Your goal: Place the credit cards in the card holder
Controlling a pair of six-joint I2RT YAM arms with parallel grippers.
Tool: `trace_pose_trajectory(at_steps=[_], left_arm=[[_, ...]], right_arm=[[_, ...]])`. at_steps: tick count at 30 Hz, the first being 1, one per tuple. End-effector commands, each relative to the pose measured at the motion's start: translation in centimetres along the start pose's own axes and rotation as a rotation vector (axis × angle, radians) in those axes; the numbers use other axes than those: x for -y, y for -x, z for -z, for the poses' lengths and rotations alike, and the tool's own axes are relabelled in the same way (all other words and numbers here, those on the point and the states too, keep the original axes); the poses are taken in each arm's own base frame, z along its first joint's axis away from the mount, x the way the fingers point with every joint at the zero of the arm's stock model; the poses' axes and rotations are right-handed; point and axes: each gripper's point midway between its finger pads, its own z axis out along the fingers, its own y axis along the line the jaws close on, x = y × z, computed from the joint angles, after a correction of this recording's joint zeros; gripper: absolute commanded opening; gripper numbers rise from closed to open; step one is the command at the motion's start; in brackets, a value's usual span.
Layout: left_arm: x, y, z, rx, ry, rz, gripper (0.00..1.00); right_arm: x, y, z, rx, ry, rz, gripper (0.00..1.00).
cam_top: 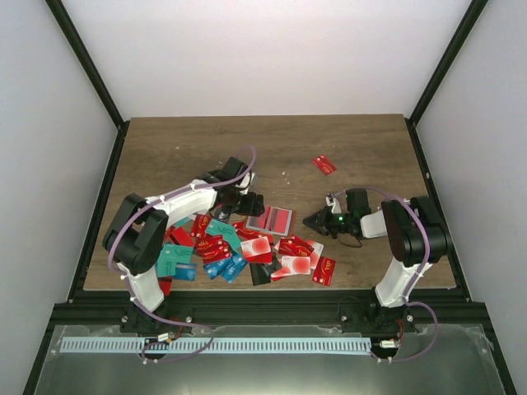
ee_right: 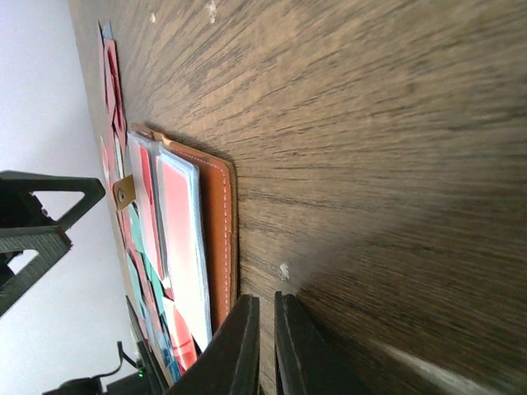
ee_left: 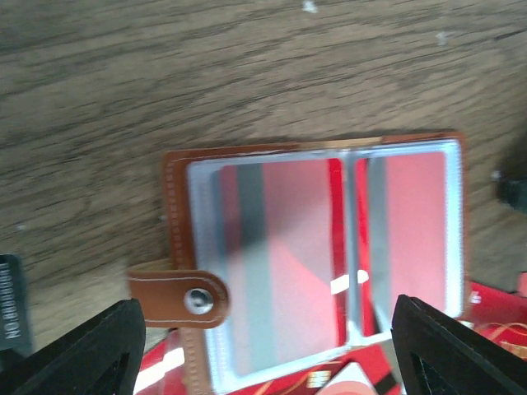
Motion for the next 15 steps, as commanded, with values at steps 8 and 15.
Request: trace_pose_trajectory(at_steps=[8,15], left_arm=[[-2.5,-0.1,-2.0,-0.011,0.161,-0.085,0.71],[-3.6,-0.3,-3.2,-0.017,0.233,-0.101,0.45]], right_arm=[[-0.3,-0.4,-0.2,-0.031,-0.010,0.008,0.22],[-0.6,-0.8,-1.0,-0.059,-0.011,0.007,0.28]])
